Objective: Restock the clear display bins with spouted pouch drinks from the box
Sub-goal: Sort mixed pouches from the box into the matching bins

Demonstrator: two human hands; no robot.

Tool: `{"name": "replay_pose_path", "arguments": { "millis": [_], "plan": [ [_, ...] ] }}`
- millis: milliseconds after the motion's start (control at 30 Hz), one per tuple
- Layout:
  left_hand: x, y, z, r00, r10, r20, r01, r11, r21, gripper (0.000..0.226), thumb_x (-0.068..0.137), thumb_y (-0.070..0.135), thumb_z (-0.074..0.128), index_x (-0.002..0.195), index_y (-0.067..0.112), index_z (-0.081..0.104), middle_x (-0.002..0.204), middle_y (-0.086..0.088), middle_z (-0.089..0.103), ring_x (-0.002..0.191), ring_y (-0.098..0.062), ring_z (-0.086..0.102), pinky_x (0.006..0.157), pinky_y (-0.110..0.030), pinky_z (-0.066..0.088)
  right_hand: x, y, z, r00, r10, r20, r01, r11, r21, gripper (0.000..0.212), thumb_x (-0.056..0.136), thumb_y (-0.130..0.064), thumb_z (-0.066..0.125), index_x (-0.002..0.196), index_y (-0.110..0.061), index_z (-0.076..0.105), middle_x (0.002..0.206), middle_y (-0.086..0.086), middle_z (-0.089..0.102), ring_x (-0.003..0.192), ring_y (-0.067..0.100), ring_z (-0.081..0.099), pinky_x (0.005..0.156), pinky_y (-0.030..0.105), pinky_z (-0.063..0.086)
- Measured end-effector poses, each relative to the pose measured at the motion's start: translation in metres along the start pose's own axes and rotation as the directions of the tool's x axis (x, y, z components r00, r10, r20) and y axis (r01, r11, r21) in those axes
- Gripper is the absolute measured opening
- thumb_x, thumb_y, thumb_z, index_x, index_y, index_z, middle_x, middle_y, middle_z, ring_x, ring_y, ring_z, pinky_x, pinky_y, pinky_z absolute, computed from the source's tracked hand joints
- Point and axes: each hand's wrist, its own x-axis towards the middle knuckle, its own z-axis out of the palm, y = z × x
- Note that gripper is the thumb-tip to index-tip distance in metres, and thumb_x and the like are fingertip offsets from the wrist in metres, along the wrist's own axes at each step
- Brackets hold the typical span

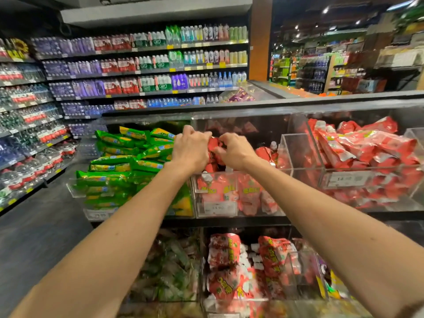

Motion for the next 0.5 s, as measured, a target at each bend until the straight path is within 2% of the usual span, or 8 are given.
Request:
{"name": "replay_pose_path", "arguments": {
  "millis": [67,133,233,300,367,433,500],
  "plan": [
    [-0.01,0.002,-0.001,0.991,-0.016,-0.129,-0.026,0.947,-0.319,0.039,0.095,0.017,0.048,0.132,0.02,0.061,0.123,-0.013,0.066,0.119,-0.035,0.049,0.099,-0.044,0.043,-0.033,0.001,-0.013,0.988,-0.042,-0.149,0.055,0.995,0.085,0.025,0.092,-0.022,0.061,0.106,-0.006,0.073,0.111,0.014,0.072,0.109,0.032,0.063,0.094,0.038,0.045],
    [-0.035,0.016,0.0,0.964,-0.026,-0.266,-0.12,0.847,-0.518,0.032,0.093,0.018,0.051,0.119,0.02,0.069,0.112,-0.009,0.071,0.107,-0.031,0.058,0.095,-0.041,0.046,-0.083,0.006,-0.022,0.957,-0.07,-0.28,0.127,0.973,0.192,0.017,0.089,-0.017,0.063,0.096,-0.008,0.076,0.099,0.009,0.075,0.096,0.026,0.067,0.089,0.038,0.048],
    [-0.101,0.064,0.005,0.926,-0.066,-0.371,-0.25,0.629,-0.736,0.017,0.09,0.016,0.06,0.102,0.019,0.072,0.082,0.003,0.068,0.074,-0.01,0.06,0.071,-0.027,0.048,-0.185,0.029,-0.018,0.94,-0.007,-0.341,0.138,0.922,0.361,0.011,0.089,-0.018,0.063,0.084,-0.014,0.072,0.077,0.001,0.071,0.069,0.017,0.064,0.068,0.036,0.054],
    [-0.151,0.116,0.016,0.948,-0.024,-0.319,-0.263,0.507,-0.82,0.011,0.089,0.015,0.063,0.097,0.02,0.07,0.069,0.009,0.06,0.062,0.001,0.054,0.062,-0.018,0.043,-0.262,0.056,-0.009,0.942,0.092,-0.322,0.036,0.928,0.37,0.013,0.09,-0.026,0.062,0.087,-0.017,0.071,0.075,-0.007,0.067,0.064,0.011,0.061,0.063,0.027,0.051],
    [-0.201,0.173,0.035,0.97,0.091,-0.225,-0.242,0.412,-0.878,0.01,0.089,0.017,0.065,0.096,0.022,0.069,0.068,0.008,0.06,0.061,-0.002,0.056,0.06,-0.017,0.043,-0.338,0.088,-0.003,0.929,0.225,-0.293,-0.102,0.918,0.382,0.017,0.091,-0.031,0.061,0.091,-0.018,0.072,0.08,-0.011,0.067,0.068,0.006,0.061,0.066,0.025,0.051],
    [-0.249,0.234,0.054,0.962,0.233,-0.14,-0.214,0.333,-0.919,0.009,0.089,0.019,0.066,0.094,0.025,0.068,0.072,0.007,0.063,0.062,-0.005,0.057,0.062,-0.02,0.046,-0.406,0.125,-0.004,0.88,0.362,-0.306,-0.231,0.891,0.39,0.018,0.09,-0.031,0.061,0.093,-0.017,0.072,0.085,-0.01,0.069,0.075,0.003,0.062,0.071,0.025,0.051],
    [-0.292,0.296,0.07,0.935,0.352,-0.037,-0.138,0.266,-0.954,0.009,0.087,0.022,0.066,0.095,0.027,0.069,0.07,0.009,0.062,0.06,0.0,0.055,0.062,-0.019,0.046,-0.467,0.163,-0.012,0.801,0.502,-0.327,-0.363,0.841,0.401,0.016,0.089,-0.031,0.062,0.093,-0.019,0.072,0.085,-0.008,0.07,0.077,0.006,0.064,0.072,0.026,0.051]
  ]
}}
